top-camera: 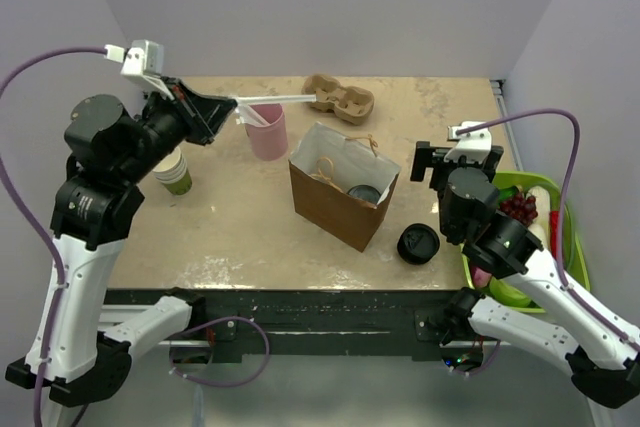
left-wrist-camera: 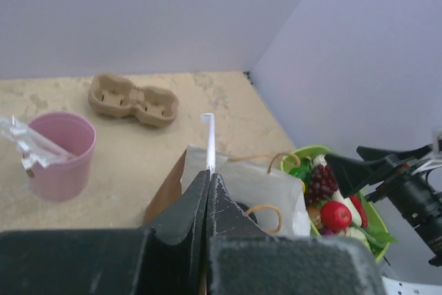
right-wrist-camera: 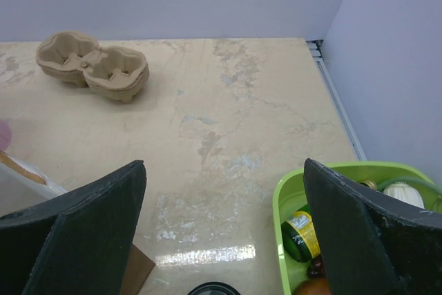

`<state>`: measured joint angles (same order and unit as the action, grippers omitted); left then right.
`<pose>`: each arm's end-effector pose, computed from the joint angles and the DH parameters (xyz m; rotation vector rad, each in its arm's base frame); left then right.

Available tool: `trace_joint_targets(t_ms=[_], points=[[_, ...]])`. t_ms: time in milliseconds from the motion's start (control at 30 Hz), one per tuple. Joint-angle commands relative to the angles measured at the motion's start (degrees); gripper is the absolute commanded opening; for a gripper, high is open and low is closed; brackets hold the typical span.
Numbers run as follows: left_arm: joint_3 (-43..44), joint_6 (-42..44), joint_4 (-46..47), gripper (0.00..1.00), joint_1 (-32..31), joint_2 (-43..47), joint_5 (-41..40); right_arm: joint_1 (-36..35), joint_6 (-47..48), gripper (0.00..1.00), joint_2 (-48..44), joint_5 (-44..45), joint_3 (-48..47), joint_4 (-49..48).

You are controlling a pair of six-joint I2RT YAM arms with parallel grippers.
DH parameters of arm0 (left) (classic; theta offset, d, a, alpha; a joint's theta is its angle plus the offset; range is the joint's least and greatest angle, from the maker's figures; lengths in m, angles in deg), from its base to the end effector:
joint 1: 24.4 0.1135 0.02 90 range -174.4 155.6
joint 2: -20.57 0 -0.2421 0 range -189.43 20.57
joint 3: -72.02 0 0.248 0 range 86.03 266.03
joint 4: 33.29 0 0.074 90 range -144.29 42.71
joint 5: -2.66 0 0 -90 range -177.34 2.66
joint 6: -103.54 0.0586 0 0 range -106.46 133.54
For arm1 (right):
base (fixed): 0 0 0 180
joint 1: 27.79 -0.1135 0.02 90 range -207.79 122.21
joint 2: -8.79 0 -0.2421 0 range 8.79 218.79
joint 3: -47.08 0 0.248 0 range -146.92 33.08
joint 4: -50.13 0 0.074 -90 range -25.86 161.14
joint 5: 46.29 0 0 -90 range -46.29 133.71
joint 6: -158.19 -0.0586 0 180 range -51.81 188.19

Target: Pack the takeout coffee

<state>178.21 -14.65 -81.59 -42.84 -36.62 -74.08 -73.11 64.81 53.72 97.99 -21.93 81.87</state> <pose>0.1689 -0.0705 0.5057 0.0518 1.6175 -0.8155 0.1620 0.0961 0.3712 0.0915 1.6486 -0.1604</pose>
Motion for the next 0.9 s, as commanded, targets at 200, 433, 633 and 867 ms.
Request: trace_joint_targets(t_ms=[200,433,633,867], points=[[-6.31,-0.47,-8.93,0.0,-0.11,-3.63,7.31,0.06,-0.05,0.98,-1.25,-0.49,0.16,-2.71],[-2.48,-1.26,-6.29,0.0,-0.72,-3.63,6.8,0.14,0.21,0.98,-0.28,-0.14,-0.02,-2.8],[7.73,-1.52,-7.97,0.0,-0.81,-4.6,2.12,0.06,0.39,0.98,-0.19,-0.14,-0.02,-2.71],[8.2,-1.0,-7.71,0.0,-0.81,-6.53,8.09,0.06,0.21,0.98,-1.33,-0.67,0.25,-2.97]])
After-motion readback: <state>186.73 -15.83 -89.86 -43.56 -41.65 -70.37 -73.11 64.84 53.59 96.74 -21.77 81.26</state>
